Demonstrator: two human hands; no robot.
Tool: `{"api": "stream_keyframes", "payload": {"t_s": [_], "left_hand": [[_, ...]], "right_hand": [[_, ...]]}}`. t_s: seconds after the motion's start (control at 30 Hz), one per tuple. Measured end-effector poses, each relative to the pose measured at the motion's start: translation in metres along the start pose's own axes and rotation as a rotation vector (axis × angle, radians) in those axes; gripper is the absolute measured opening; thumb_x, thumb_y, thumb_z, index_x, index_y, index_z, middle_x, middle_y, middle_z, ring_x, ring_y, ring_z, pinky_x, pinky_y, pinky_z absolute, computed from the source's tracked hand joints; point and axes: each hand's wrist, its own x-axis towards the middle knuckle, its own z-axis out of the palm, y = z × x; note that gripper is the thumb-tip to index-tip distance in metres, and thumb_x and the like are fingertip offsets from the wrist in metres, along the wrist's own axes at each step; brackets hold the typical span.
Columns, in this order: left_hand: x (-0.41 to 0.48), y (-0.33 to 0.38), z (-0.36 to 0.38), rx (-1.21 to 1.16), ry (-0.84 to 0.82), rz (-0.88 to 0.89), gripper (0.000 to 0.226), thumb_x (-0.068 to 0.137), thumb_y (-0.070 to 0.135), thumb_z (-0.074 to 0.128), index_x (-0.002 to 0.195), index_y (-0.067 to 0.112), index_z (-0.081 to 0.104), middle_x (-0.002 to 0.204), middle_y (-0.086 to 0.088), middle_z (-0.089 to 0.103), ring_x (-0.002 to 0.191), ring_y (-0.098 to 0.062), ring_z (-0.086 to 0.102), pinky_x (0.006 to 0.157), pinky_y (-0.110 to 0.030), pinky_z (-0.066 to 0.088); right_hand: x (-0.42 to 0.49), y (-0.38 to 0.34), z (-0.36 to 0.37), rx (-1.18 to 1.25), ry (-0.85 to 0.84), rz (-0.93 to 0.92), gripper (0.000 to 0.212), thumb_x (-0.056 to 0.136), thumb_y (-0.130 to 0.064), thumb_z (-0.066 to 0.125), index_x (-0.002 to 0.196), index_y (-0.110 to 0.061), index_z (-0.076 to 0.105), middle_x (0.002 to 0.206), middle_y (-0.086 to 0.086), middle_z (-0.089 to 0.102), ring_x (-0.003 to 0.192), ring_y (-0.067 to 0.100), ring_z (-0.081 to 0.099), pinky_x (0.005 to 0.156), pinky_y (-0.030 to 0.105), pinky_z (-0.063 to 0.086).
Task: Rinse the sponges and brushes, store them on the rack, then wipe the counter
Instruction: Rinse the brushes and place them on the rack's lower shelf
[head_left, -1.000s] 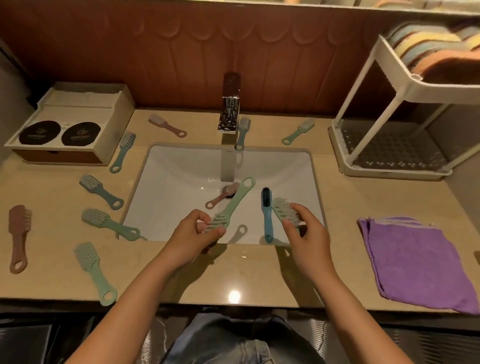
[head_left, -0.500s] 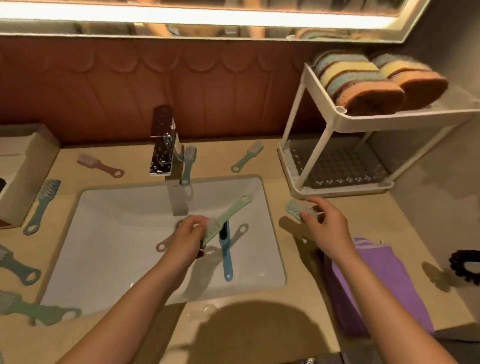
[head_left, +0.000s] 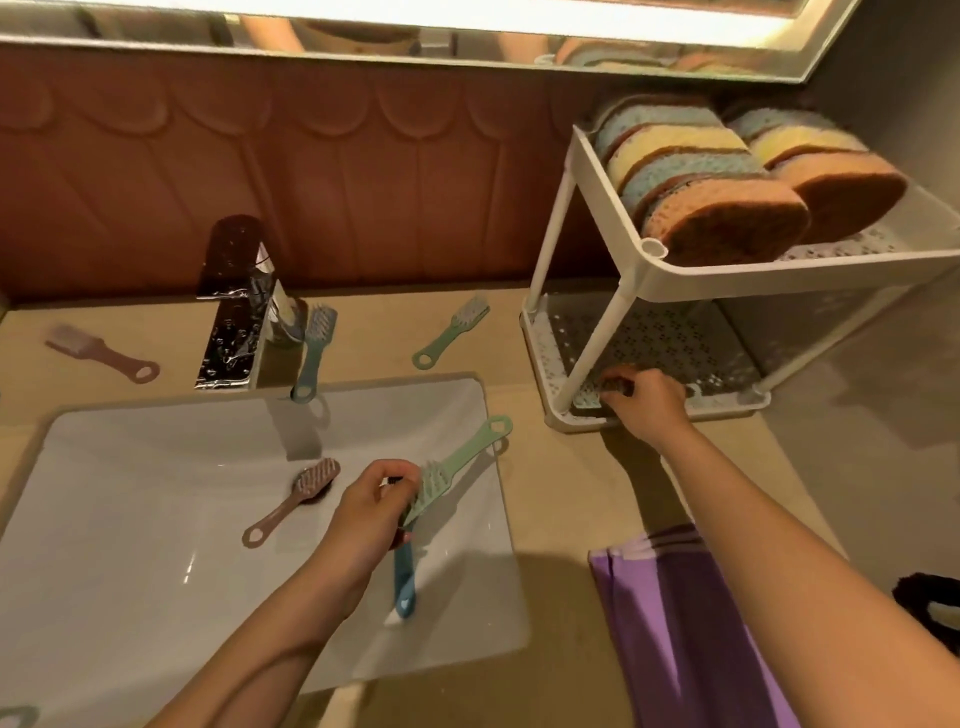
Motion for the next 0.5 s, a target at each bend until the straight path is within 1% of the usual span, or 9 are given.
{"api": "stream_keyframes", "payload": {"t_s": [0.03,0.1,0.27,0.37,0.43,0.5], "left_hand": [[0.000,0.000,0.001,0.004,-0.010,0.002,0.016,0.096,0.015,0.046,0.091,0.021,0.060,0.100,-0.008,0.061,0.091,-0.024,0.054,0.066,-0.030,0.044],[0.001,0.000,0.002,0.004,-0.024,0.005,0.016,0.096,0.014,0.046,0.091,0.021,0.061,0.097,-0.007,0.061,0.087,-0.023,0.053,0.066,-0.031,0.043],[0.001,-0.001,-0.001,0.021,-0.051,0.020,0.015,0.096,0.016,0.046,0.094,0.019,0.061,0.099,-0.009,0.060,0.083,-0.019,0.051,0.065,-0.026,0.044],[0.000,0.000,-0.001,0.020,-0.053,0.021,0.014,0.096,0.018,0.046,0.094,0.018,0.061,0.098,-0.008,0.060,0.080,-0.017,0.050,0.065,-0.026,0.044],[0.000,0.001,0.000,0.017,-0.055,0.017,0.015,0.096,0.018,0.047,0.092,0.020,0.061,0.099,-0.009,0.060,0.083,-0.018,0.051,0.066,-0.027,0.044],[-0.001,0.003,0.002,0.007,-0.056,0.017,0.015,0.096,0.018,0.048,0.090,0.022,0.061,0.103,-0.012,0.062,0.087,-0.021,0.053,0.066,-0.029,0.044]], "right_hand": [[0.002,0.000,0.004,0.021,-0.034,0.008,0.020,0.090,-0.027,0.058,0.108,-0.024,0.068,0.099,0.011,0.069,0.104,0.031,0.057,0.096,0.040,0.039],[0.009,0.002,0.012,0.064,-0.098,0.032,0.021,0.089,-0.026,0.059,0.108,-0.025,0.068,0.103,0.010,0.068,0.107,0.031,0.056,0.097,0.043,0.040],[0.016,0.003,0.016,0.189,-0.210,0.087,0.023,0.086,-0.022,0.064,0.109,-0.019,0.067,0.108,0.011,0.066,0.107,0.030,0.057,0.093,0.040,0.045],[0.016,0.008,0.013,0.204,-0.250,0.076,0.023,0.091,-0.017,0.056,0.111,-0.016,0.068,0.114,0.010,0.065,0.110,0.028,0.055,0.090,0.032,0.043],[0.016,0.011,0.011,0.174,-0.259,0.057,0.025,0.093,-0.018,0.052,0.112,-0.019,0.068,0.120,0.007,0.064,0.115,0.028,0.053,0.097,0.034,0.040],[0.014,0.013,0.010,0.137,-0.260,0.044,0.026,0.094,-0.021,0.050,0.113,-0.024,0.067,0.121,0.004,0.064,0.117,0.027,0.052,0.102,0.037,0.038]]}}
